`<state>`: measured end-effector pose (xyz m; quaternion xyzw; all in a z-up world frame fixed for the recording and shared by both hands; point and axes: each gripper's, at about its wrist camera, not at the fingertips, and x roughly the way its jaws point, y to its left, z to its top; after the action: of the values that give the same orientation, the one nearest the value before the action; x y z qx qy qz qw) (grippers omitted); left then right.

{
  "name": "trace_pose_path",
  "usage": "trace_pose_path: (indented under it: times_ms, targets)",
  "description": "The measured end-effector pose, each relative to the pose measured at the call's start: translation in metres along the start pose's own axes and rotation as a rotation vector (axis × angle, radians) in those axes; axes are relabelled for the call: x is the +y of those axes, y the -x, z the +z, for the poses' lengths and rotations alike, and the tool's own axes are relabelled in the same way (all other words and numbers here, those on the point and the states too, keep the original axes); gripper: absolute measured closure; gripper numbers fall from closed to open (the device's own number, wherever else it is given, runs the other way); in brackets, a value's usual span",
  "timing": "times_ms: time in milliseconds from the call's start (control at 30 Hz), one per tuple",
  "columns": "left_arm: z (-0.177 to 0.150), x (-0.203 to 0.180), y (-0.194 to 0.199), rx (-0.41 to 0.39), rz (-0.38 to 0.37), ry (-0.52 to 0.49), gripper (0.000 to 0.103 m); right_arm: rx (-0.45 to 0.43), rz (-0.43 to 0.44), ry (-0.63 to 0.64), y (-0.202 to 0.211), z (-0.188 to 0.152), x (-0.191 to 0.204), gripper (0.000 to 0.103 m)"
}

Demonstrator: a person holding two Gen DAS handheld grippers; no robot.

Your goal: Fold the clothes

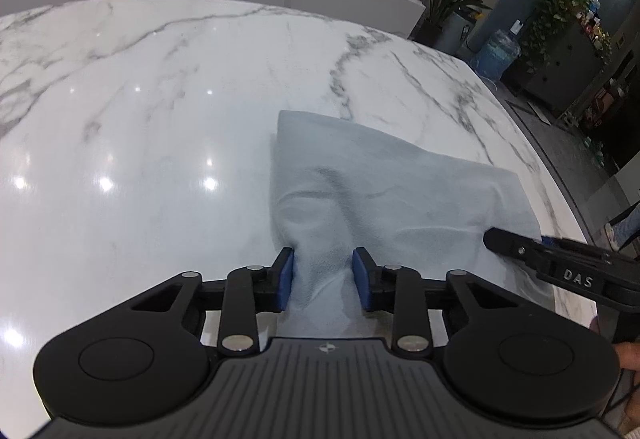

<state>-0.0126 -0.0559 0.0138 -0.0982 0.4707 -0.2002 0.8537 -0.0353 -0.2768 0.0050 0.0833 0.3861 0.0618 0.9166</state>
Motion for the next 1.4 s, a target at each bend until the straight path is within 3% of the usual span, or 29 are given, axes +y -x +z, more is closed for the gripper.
trace_pose_path:
  times_ms: [233,467,667,1100,1400]
  targets:
    - [-0.018,-0.034,0.000,0.020,-0.042,-0.019,0.083,0.042,-0.003,0.036,0.016,0.002,-0.022,0.076]
    - [-0.016,-0.097,-0.025,0.075,-0.153,-0.030,0.084,0.123,-0.052,0.063,0.037,0.019,-0.084,0.076]
    - [-0.008,-0.154,-0.057,0.107,-0.200,-0.069,0.085,0.130,-0.102,0.069,0.050,0.025,-0.146,0.076]
    - [0.019,-0.201,-0.111,0.077,-0.146,-0.066,0.084,0.084,-0.095,0.104,0.026,0.056,-0.219,0.076]
    - [0.022,-0.204,-0.113,0.068,-0.103,-0.088,0.081,0.028,-0.069,0.132,0.006,0.065,-0.225,0.072]
